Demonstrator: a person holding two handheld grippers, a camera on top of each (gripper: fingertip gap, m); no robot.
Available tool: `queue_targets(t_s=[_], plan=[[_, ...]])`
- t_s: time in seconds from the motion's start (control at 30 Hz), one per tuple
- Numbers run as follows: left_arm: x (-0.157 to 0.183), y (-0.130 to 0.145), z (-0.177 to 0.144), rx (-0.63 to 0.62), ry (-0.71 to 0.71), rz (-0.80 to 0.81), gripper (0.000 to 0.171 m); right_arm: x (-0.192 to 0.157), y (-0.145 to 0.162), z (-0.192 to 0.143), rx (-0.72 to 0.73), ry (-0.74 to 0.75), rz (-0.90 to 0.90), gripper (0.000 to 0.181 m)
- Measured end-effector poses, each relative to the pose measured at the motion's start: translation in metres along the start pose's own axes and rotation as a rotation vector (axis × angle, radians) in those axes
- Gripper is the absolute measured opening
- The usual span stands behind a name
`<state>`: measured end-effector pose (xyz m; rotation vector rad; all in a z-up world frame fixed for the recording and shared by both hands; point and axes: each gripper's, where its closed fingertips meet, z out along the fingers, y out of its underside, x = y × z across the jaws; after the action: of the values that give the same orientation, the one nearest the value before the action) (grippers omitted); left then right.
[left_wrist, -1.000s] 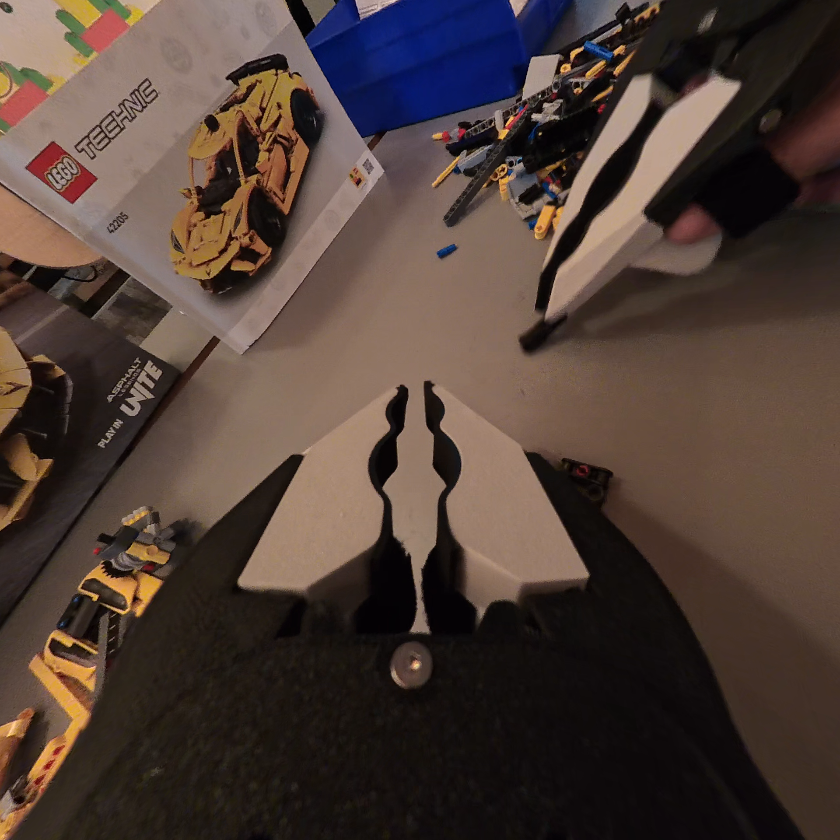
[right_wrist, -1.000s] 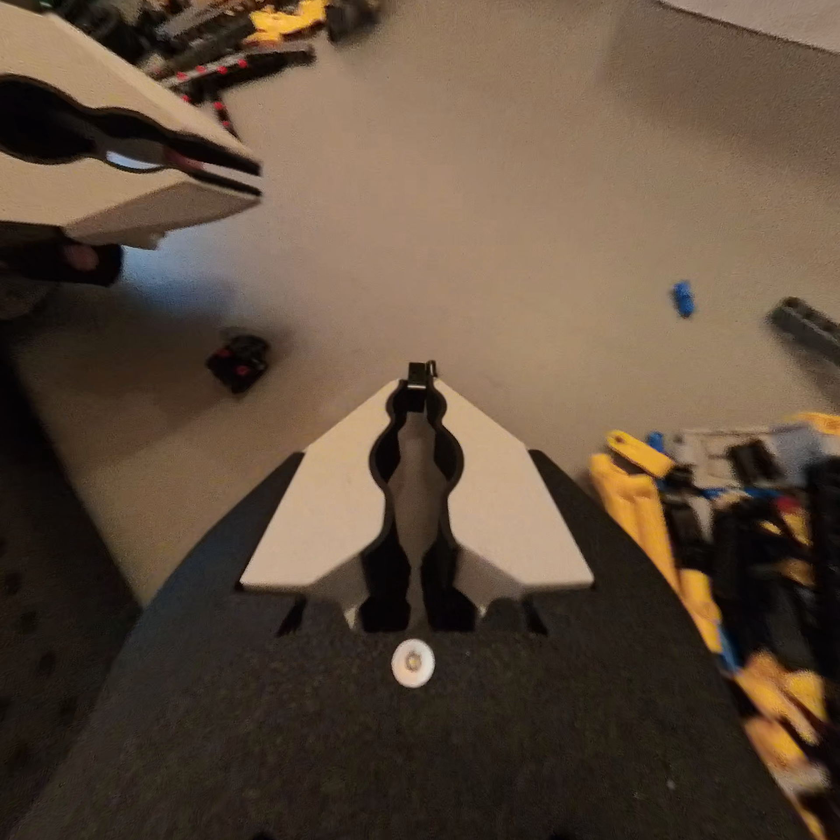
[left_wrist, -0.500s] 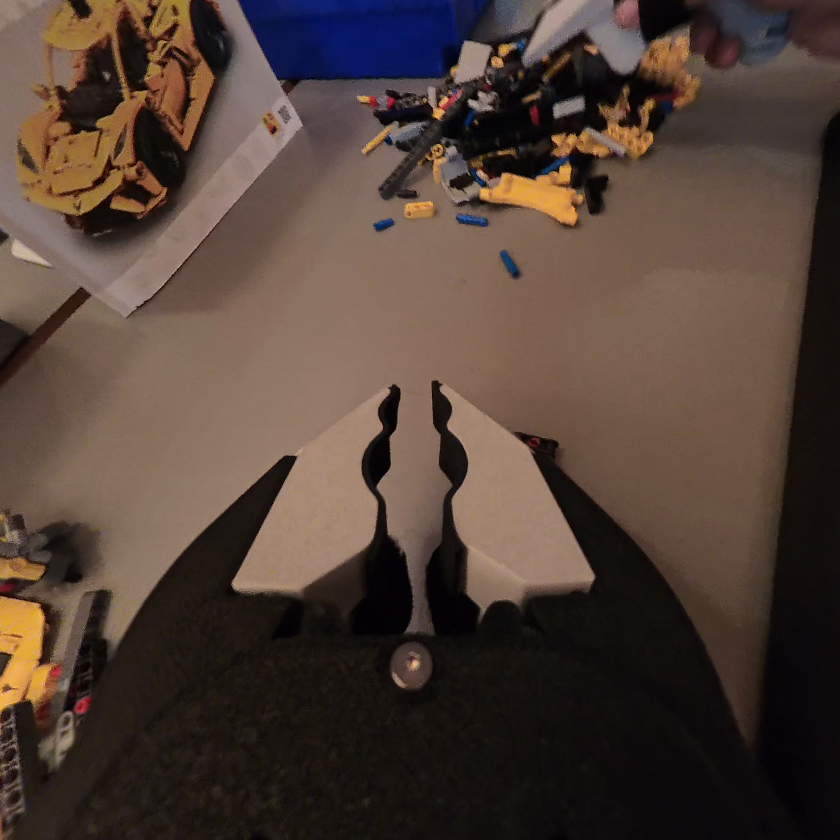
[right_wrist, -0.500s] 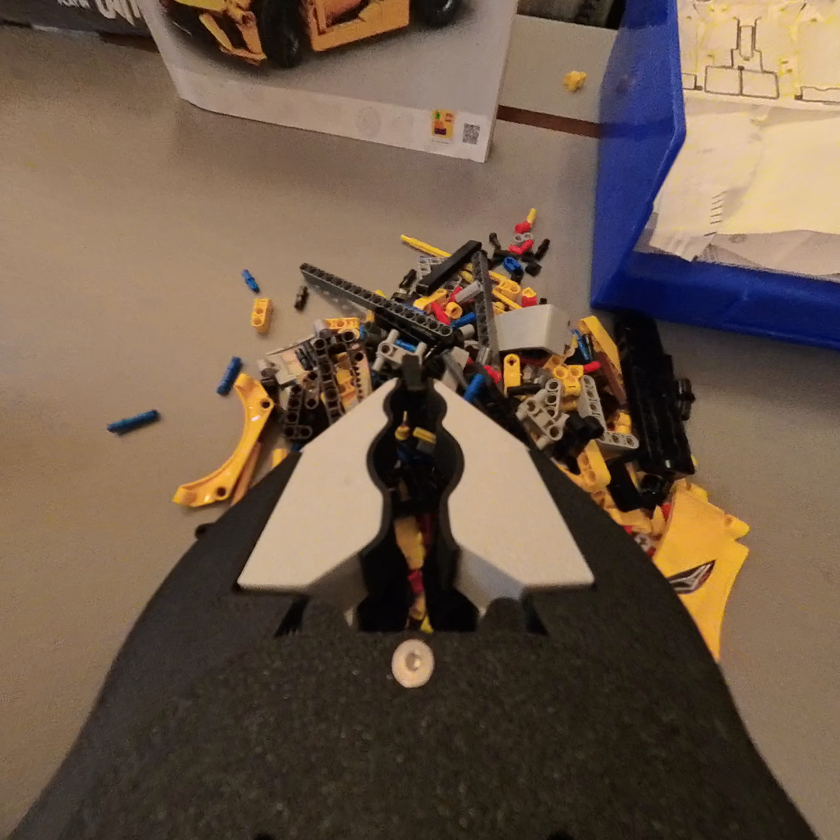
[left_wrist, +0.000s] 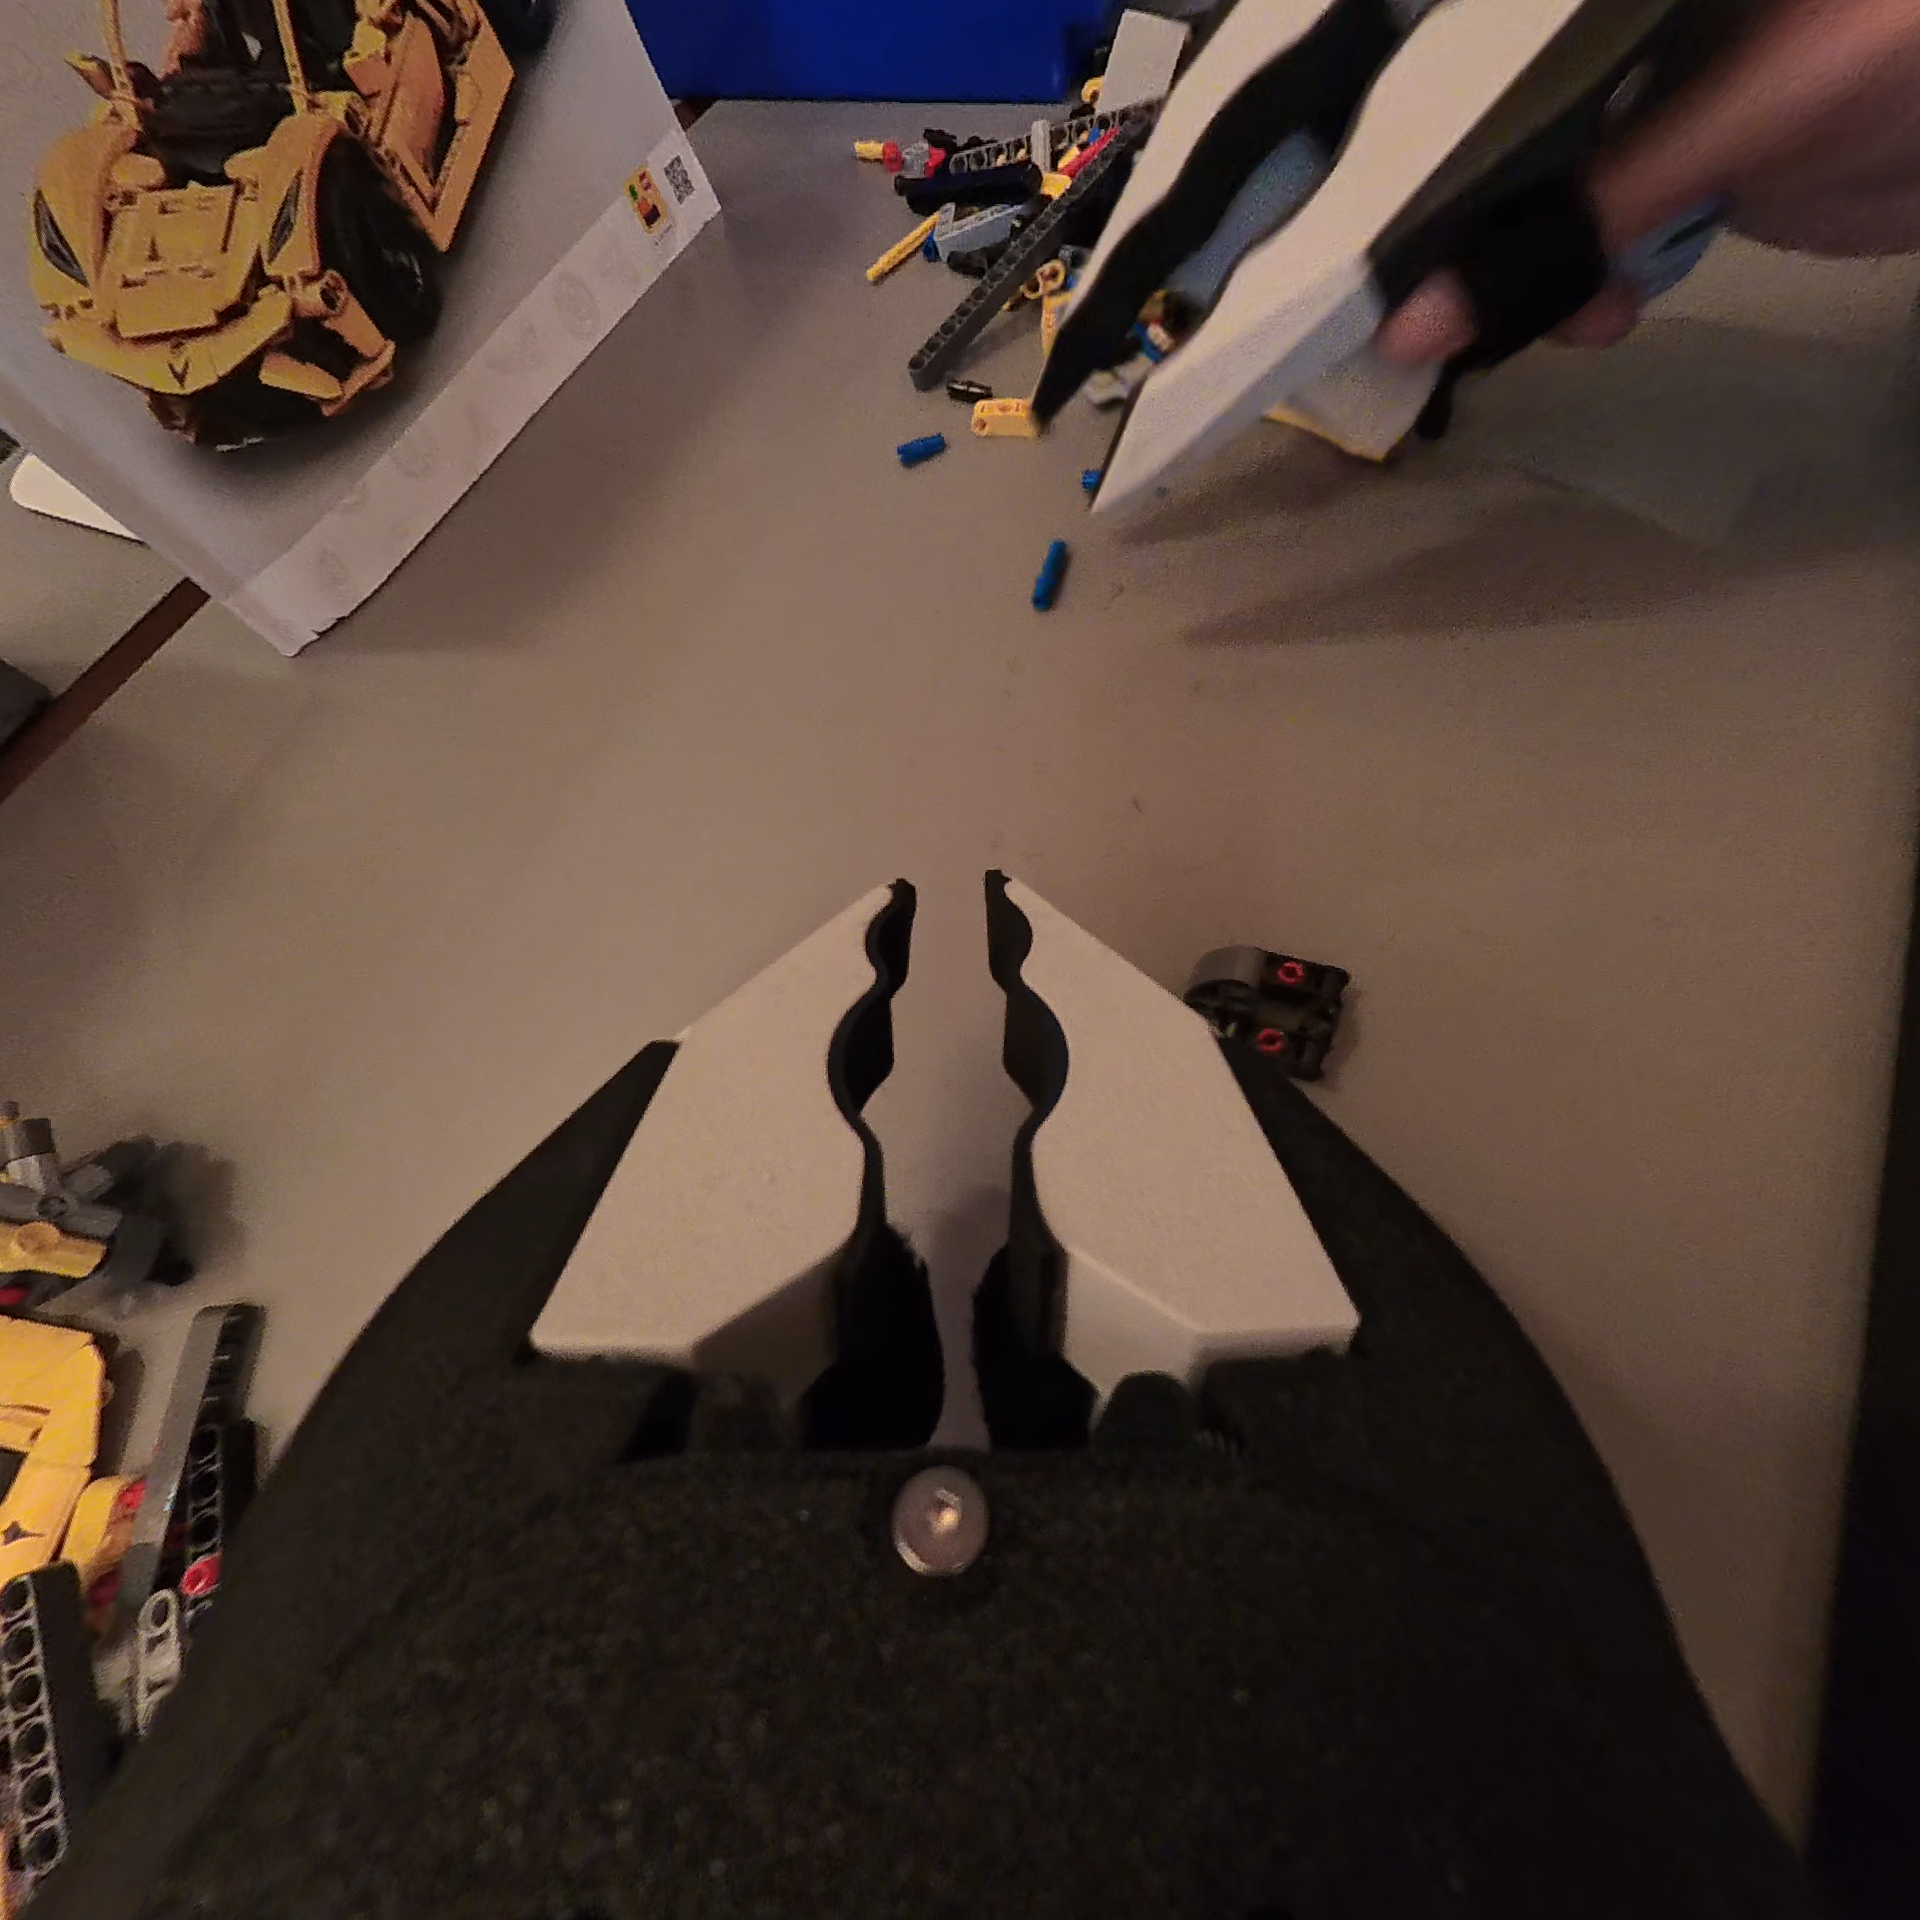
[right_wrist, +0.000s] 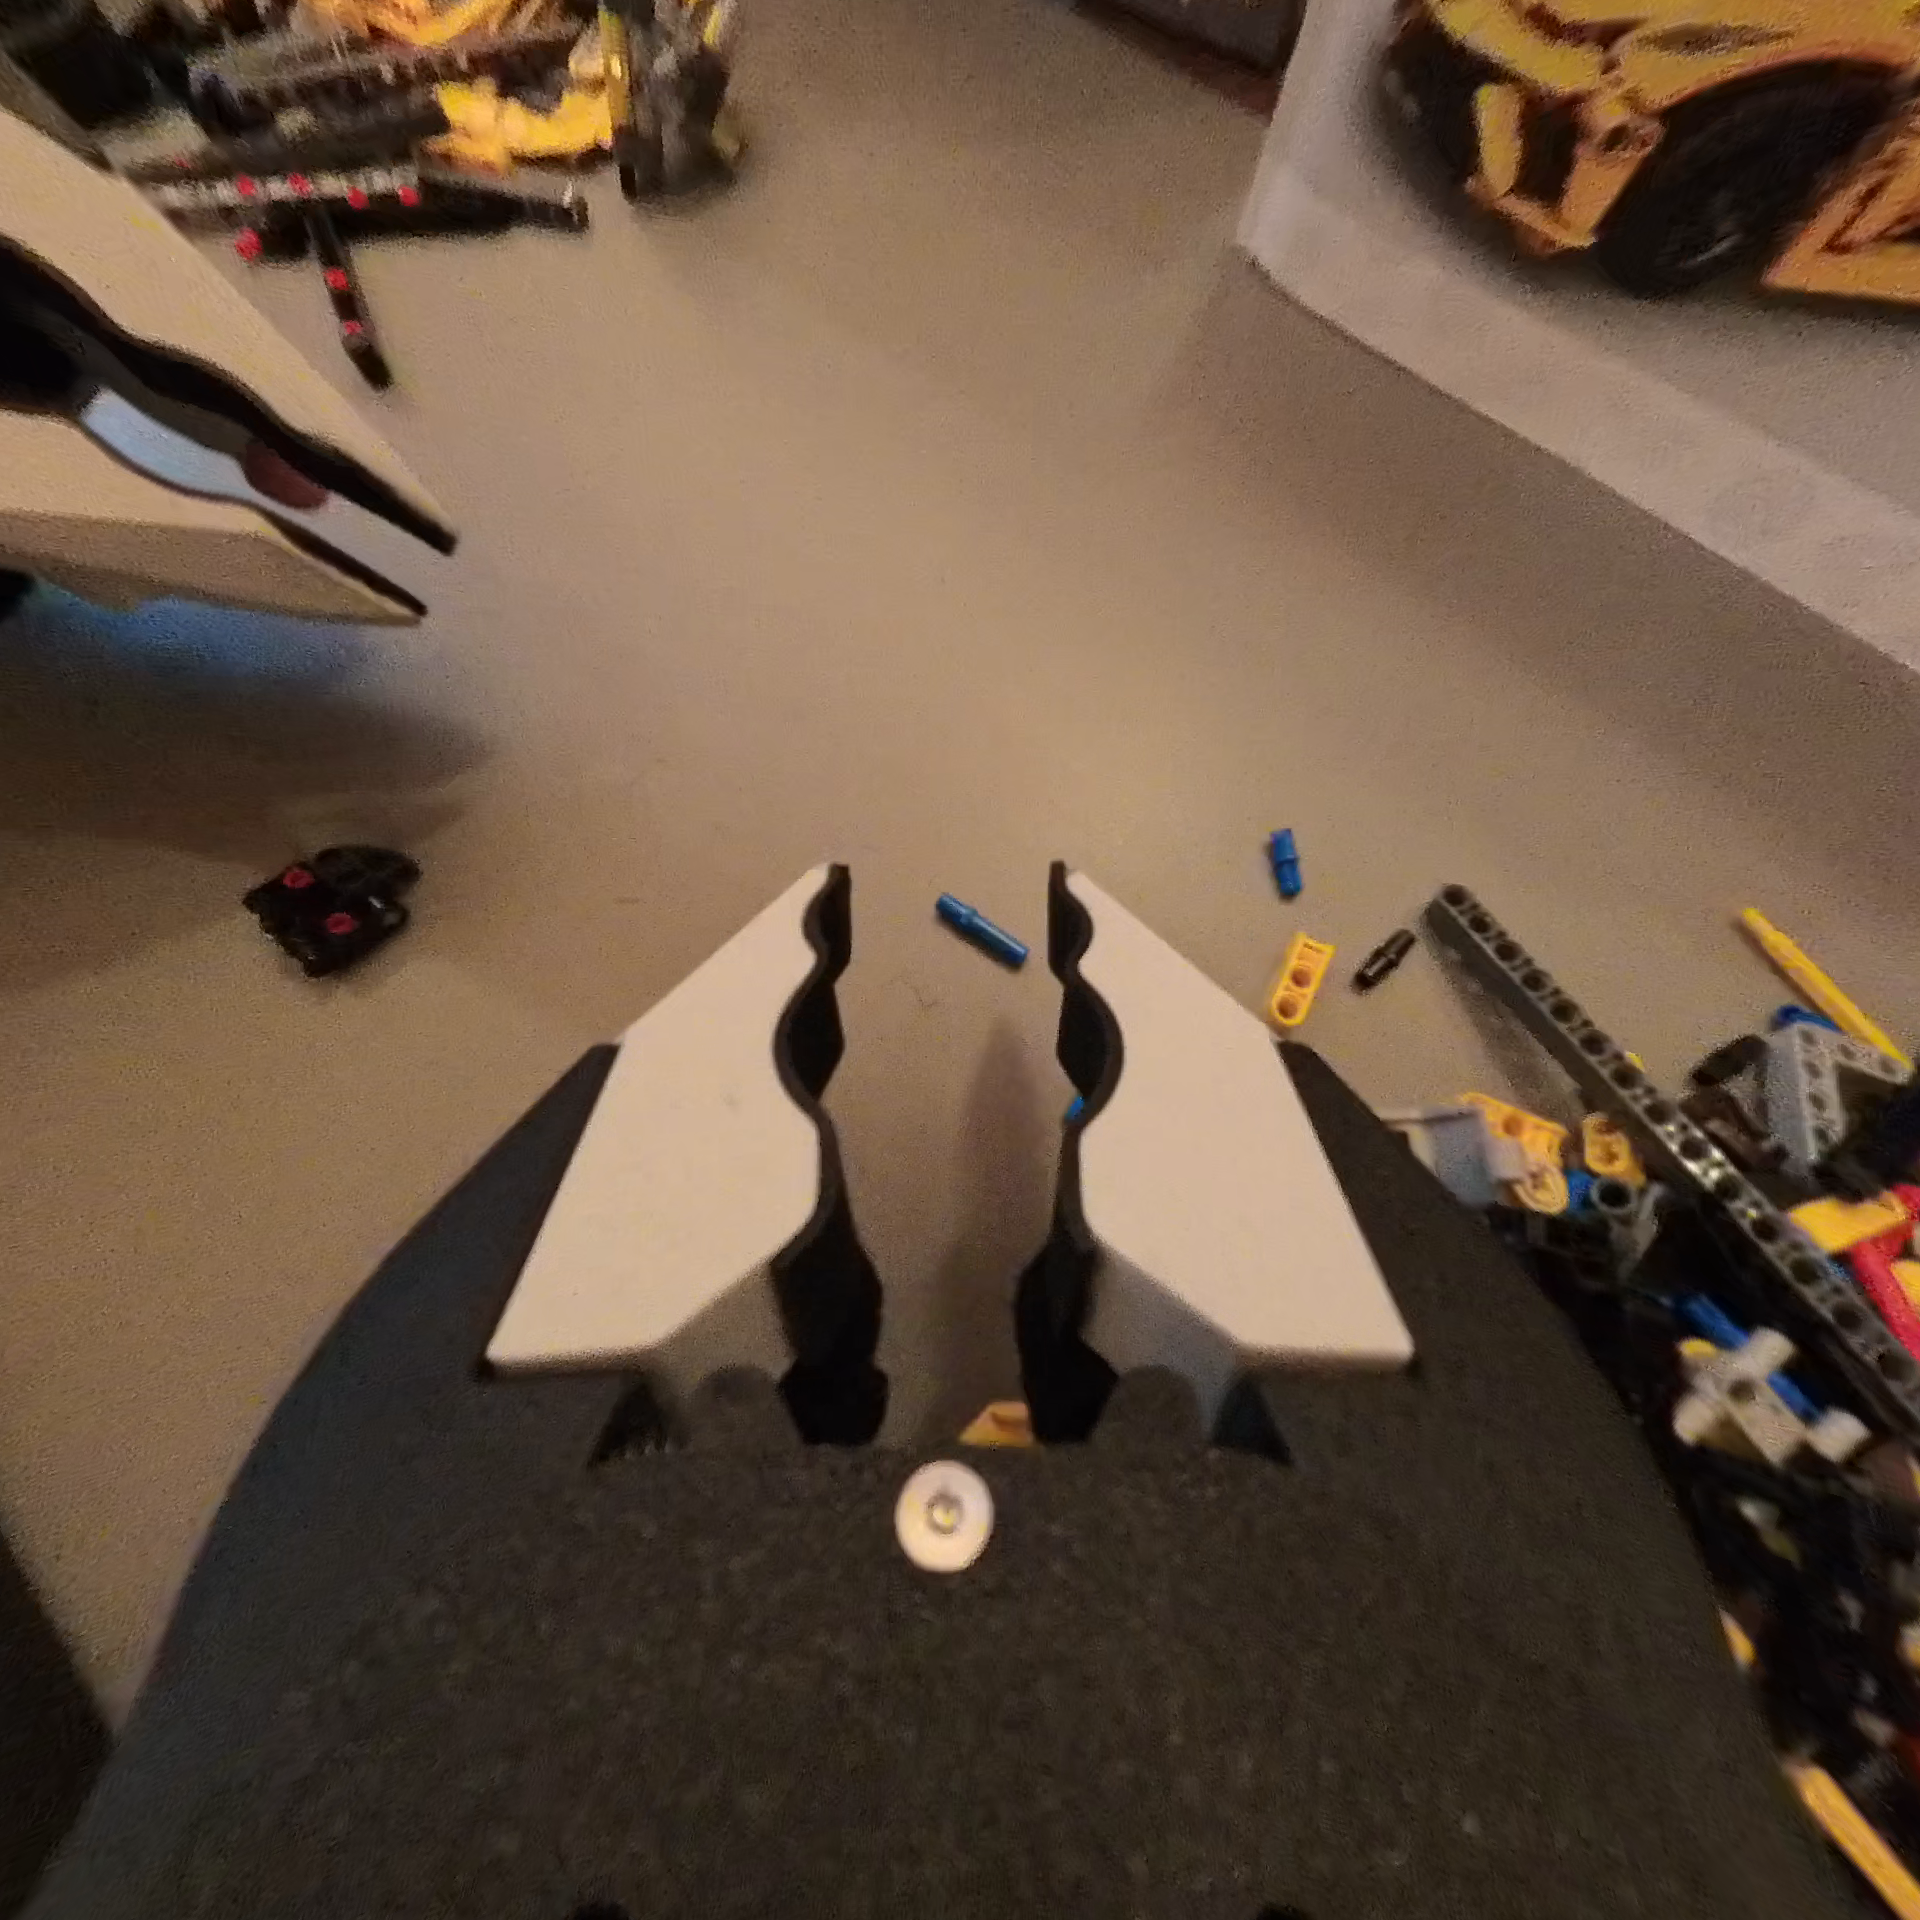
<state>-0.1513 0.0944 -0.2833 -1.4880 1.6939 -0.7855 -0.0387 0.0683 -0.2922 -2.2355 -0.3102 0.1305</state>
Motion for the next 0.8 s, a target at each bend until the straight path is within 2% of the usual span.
queue_targets(t_s=[0.13, 0.27, 0.33, 0.47, 0.57, 0.6, 0.67, 0.73, 0.8], plan=[[0.005, 0.0, 0.0, -0.002, 0.016, 0.017, 0.014, 0.005, 0.017, 0.021, -0.123, 0.033, -0.093, 0.034], [0.01, 0.0, -0.001, -0.009, 0.037, 0.038, 0.014, 0.006, 0.024, 0.028, -0.147, -0.009, -0.059, 0.004], [0.008, 0.001, -0.003, -0.013, 0.04, 0.032, 0.014, 0.012, 0.025, 0.025, -0.159, 0.015, -0.066, 0.003], [0.0, 0.001, -0.007, 0.001, 0.047, -0.008, 0.014, 0.055, 0.025, -0.012, -0.147, 0.18, -0.023, 0.003], [0.001, 0.004, -0.007, -0.01, 0.074, -0.033, 0.014, 0.122, 0.041, -0.07, -0.167, 0.427, 0.031, 0.003], [0.003, 0.006, -0.006, -0.018, 0.091, -0.031, 0.014, 0.139, 0.052, -0.083, -0.185, 0.461, 0.067, 0.003], [0.01, 0.008, -0.007, -0.028, 0.132, -0.023, 0.014, 0.158, 0.073, -0.095, -0.23, 0.457, 0.131, 0.003], [0.019, 0.009, -0.011, -0.035, 0.192, -0.01, 0.014, 0.164, 0.076, -0.1, -0.183, 0.452, 0.154, 0.005], [0.019, 0.01, -0.013, -0.03, 0.202, -0.003, 0.015, 0.163, 0.073, -0.103, -0.144, 0.455, 0.165, 0.02]])
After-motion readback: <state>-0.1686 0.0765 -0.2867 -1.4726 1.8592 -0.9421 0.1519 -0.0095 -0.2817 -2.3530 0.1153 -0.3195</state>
